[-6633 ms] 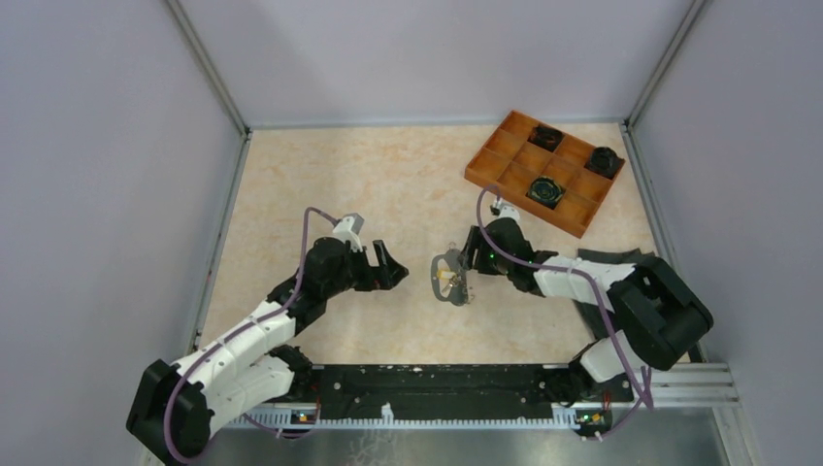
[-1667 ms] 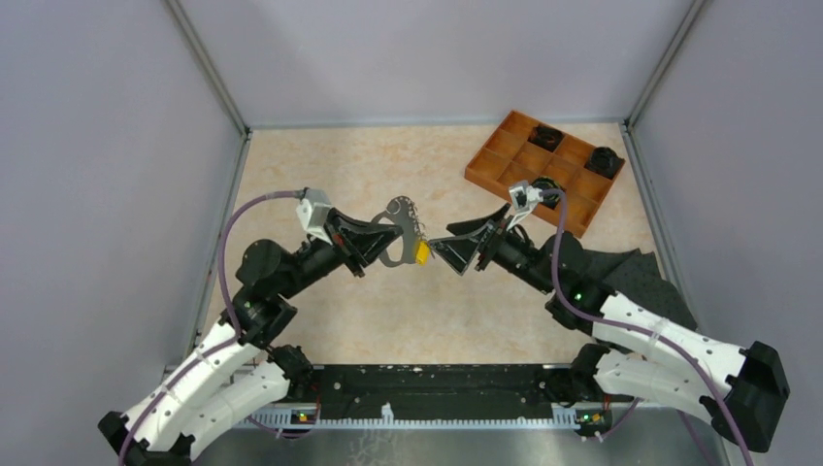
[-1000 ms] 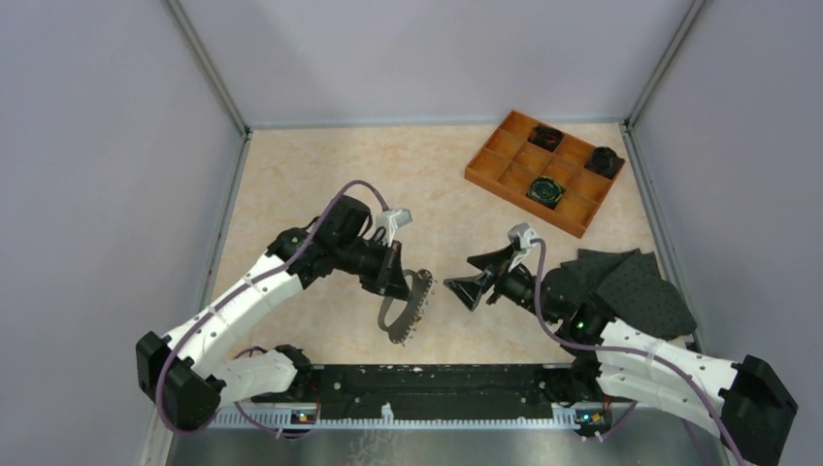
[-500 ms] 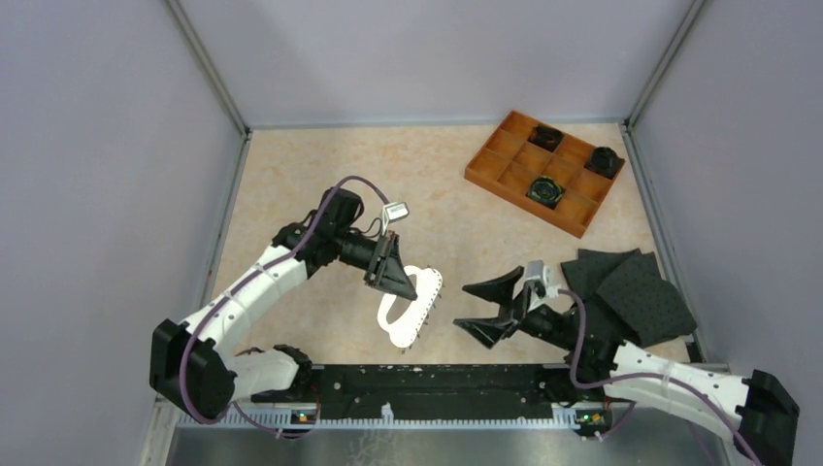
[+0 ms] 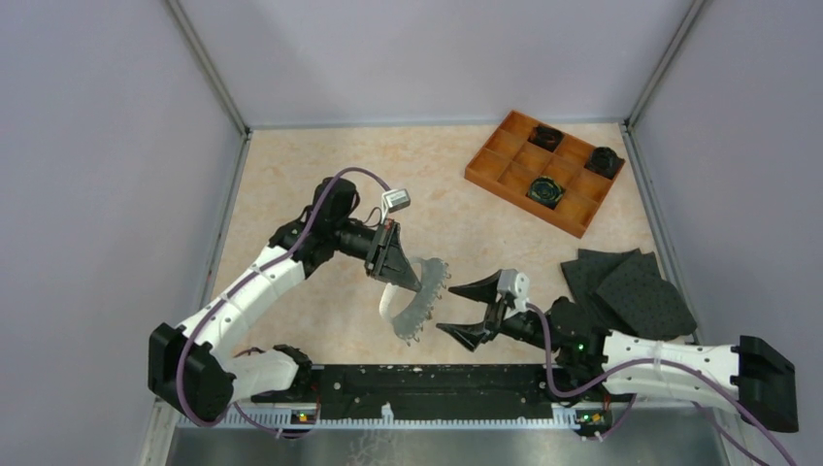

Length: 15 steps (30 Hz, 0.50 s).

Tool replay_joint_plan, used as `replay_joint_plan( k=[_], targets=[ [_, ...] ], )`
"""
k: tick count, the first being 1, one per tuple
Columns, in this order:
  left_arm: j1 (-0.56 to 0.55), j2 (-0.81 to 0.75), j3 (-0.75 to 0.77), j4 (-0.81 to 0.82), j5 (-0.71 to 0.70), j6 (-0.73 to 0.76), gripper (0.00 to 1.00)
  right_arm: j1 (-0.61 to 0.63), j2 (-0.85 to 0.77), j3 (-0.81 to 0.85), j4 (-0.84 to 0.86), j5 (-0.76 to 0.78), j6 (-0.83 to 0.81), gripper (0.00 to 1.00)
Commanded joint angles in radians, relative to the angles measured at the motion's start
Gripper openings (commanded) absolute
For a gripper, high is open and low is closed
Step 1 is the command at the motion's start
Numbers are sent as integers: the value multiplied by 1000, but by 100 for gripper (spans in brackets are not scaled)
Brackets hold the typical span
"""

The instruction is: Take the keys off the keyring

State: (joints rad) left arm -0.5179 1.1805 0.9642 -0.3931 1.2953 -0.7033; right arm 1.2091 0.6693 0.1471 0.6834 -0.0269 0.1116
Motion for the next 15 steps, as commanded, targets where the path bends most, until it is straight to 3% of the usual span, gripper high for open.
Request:
replay_joint_plan(
  k=[1,15],
  targets=[
    [4,-24,64,44,47,-54,0,13,15,58,75,22,-43,75],
    [4,-29,80,63,36,-81,0,33,42,82,126,17,-91,78]
  ],
)
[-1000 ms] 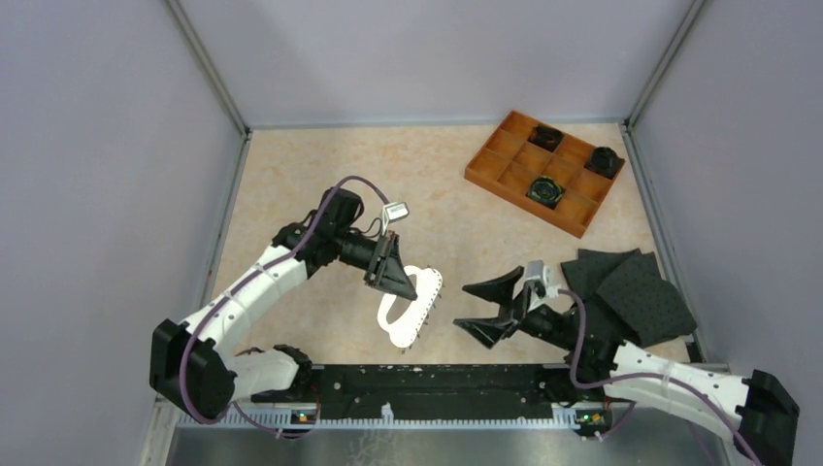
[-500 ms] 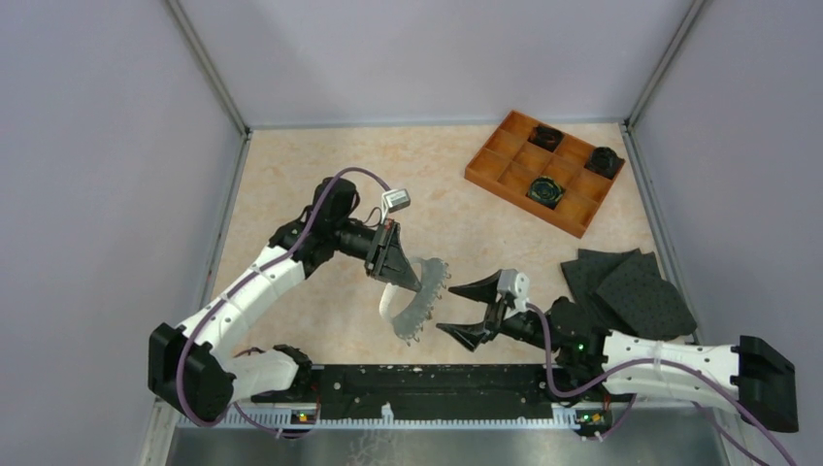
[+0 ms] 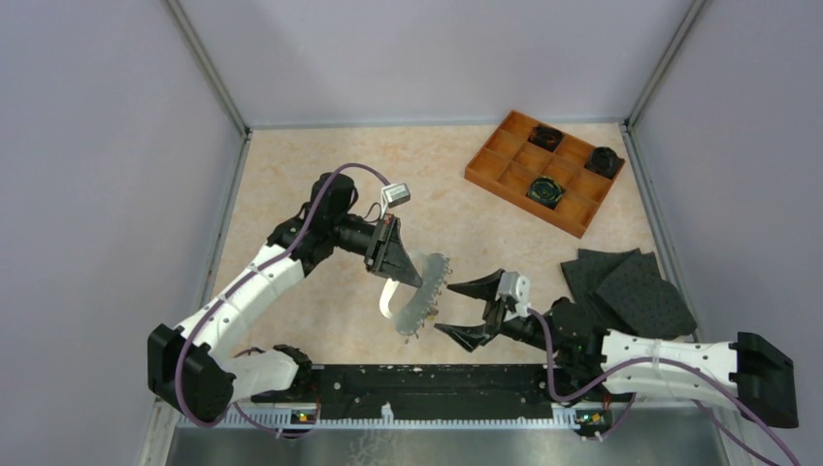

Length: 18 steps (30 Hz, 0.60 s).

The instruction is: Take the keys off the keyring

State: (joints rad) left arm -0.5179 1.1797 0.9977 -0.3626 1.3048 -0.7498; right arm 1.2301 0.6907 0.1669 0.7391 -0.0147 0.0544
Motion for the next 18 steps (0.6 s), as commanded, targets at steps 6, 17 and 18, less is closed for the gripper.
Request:
replay_joint_plan(
  k=[6,17,18],
  targets=[
    [4,-23,47,40,22,-35,0,12,57,73,124,1,-45,78],
    [4,-24,44,46,23,-39,0,12,154,103,193,-36,-15,64],
    [5,-25,44,45,22,-39,0,13,158,107,191,-39,-11,63]
  ],
)
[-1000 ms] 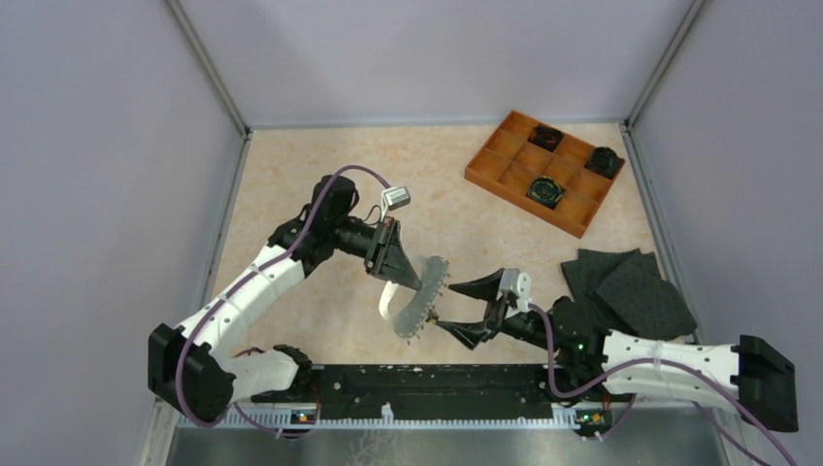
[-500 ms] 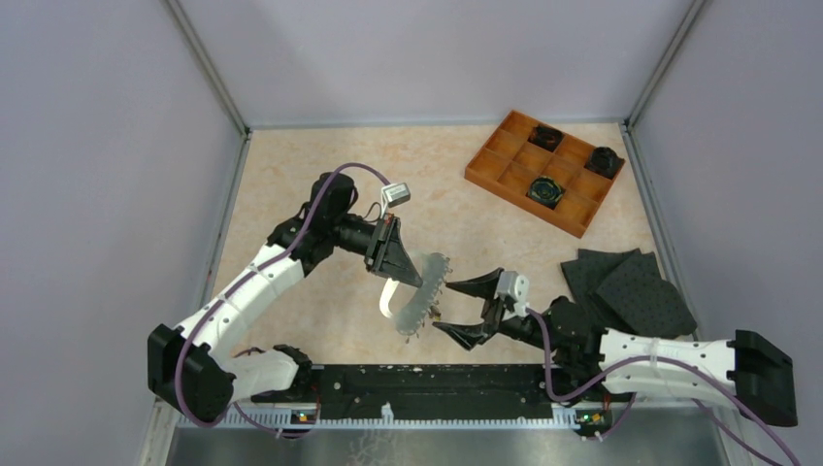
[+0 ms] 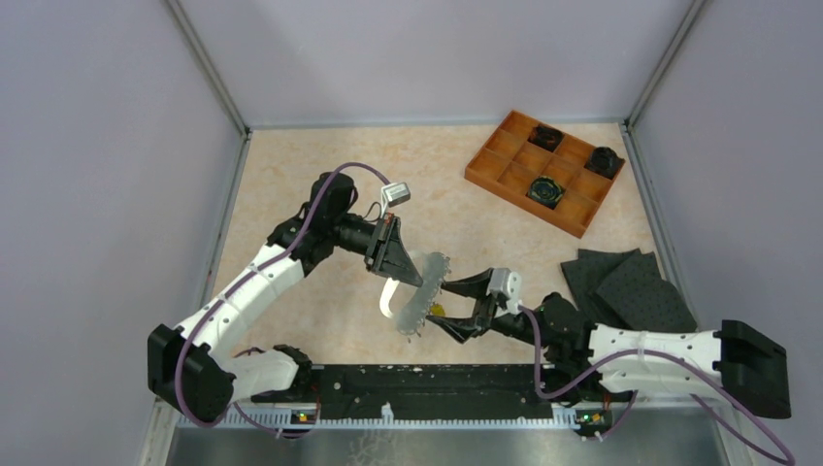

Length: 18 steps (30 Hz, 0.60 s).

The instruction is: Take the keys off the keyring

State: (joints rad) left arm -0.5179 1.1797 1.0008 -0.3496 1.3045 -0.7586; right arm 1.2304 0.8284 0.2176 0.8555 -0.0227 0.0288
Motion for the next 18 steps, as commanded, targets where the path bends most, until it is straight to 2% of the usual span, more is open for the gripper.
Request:
replay_joint_plan(
  k=[1,15,18],
  targets=[
    [4,-25,41,33,23,-31,0,13,26,58,73,-34,17,62],
    [4,-20,39,41,15,-36,0,23,1,43,39,1,19,61],
    [4,-16,40,47,13,-42,0,27,11,49,41,-5,15,57]
  ],
)
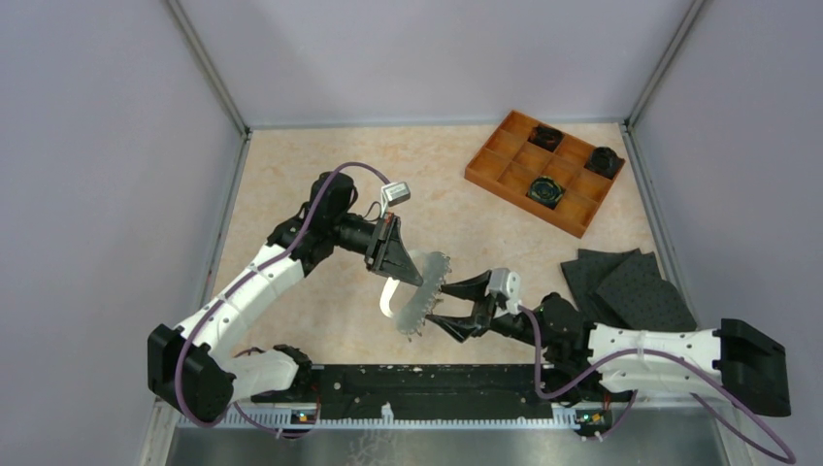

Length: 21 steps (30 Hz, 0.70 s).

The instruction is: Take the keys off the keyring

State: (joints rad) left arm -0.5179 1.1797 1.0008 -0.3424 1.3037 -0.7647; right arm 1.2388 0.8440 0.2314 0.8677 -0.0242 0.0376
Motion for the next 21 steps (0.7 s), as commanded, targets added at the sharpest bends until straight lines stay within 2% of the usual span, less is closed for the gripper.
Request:
replay_joint_plan(
  k=[1,4,6,21],
  targets=[
    [5,-13,41,43,15,-38,0,19,2,39,29,-8,6,53],
    [4,-12,40,47,13,-42,0,19,19,49,34,-16,9,33],
    [3,-12,41,48,11,-46,0,19,25,54,33,-16,12,27],
    [2,-32,22,70,0,-68,0,18,31,45,76,-15,37,27]
  ],
)
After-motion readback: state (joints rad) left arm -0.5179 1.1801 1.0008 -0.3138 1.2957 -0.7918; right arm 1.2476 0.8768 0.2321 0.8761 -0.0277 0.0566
